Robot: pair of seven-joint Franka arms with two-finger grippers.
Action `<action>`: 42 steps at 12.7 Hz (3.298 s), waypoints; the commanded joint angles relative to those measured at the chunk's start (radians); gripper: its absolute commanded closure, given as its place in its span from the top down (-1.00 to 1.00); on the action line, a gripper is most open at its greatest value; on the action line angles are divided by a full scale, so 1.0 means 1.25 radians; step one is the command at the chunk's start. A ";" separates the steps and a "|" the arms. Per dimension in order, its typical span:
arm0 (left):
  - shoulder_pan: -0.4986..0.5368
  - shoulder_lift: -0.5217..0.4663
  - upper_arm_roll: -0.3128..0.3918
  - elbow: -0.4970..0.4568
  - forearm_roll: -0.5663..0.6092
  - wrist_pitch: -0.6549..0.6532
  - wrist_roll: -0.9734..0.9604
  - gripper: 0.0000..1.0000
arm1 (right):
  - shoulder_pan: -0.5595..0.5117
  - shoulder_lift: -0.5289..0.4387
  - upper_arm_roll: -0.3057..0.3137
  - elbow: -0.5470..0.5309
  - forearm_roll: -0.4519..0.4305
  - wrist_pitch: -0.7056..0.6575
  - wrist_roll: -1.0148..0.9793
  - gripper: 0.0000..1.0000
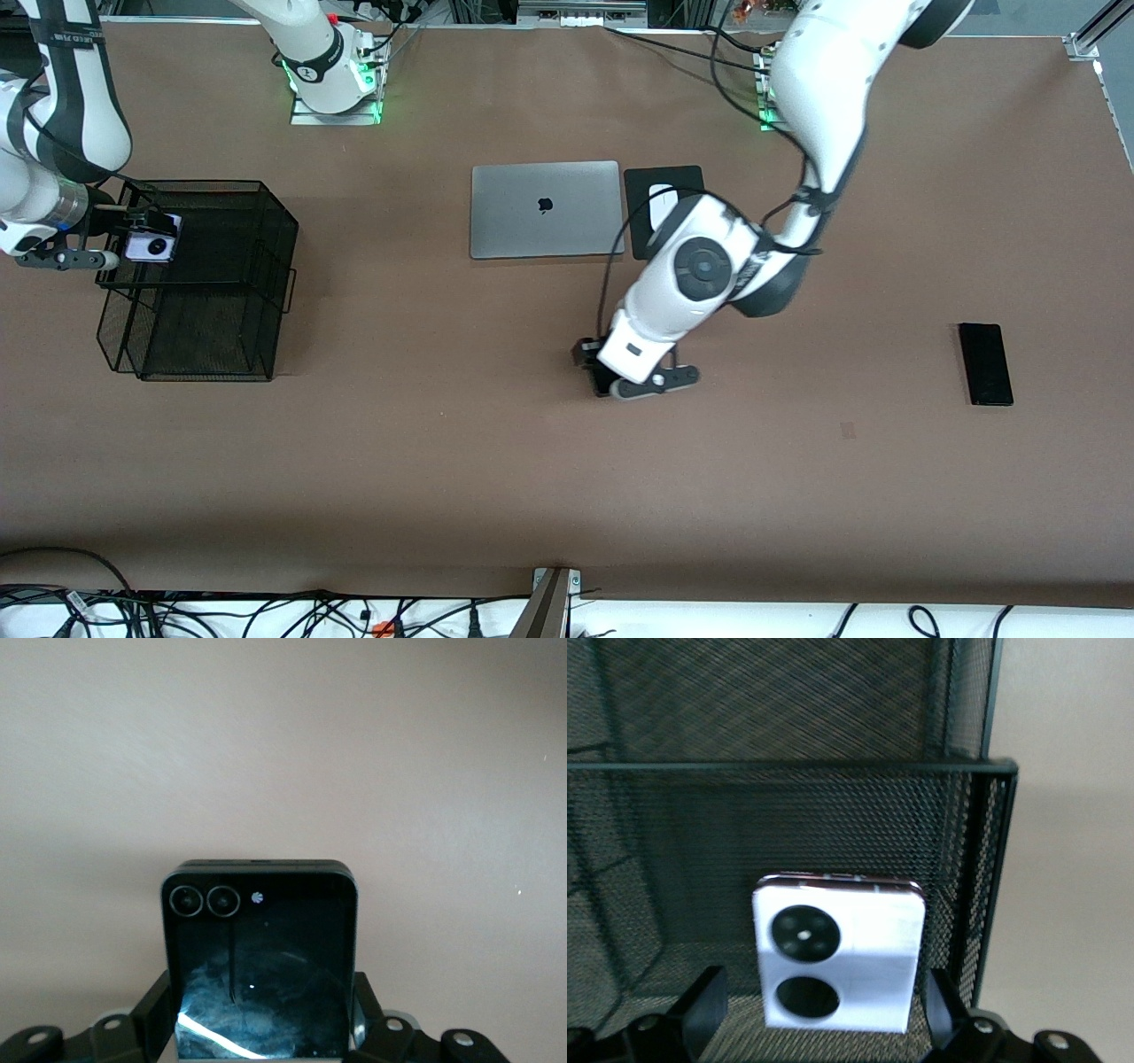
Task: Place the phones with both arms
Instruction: 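Drop the white phone in the basket while the left gripper carries black flip, then grasp the black flip phone with the right gripper while left grasps bar phone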
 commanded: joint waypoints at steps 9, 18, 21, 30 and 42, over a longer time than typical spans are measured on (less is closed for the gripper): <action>-0.167 0.143 0.094 0.068 0.029 0.063 -0.049 0.47 | 0.159 0.145 0.051 0.421 0.086 -0.294 0.114 0.99; -0.134 -0.007 0.225 0.049 0.034 -0.145 -0.031 1.00 | 0.185 0.249 0.128 0.511 0.183 -0.287 0.209 0.99; -0.007 -0.131 0.252 0.047 0.033 -0.320 0.127 1.00 | 0.191 0.294 0.160 0.548 0.292 -0.263 0.238 0.99; 0.467 -0.224 0.253 -0.065 0.034 -0.407 0.819 1.00 | 0.446 0.561 0.214 0.657 0.328 0.113 0.556 0.99; 0.614 -0.101 0.251 -0.292 0.023 -0.013 0.974 1.00 | 0.565 0.785 0.223 0.795 0.234 0.233 0.741 0.99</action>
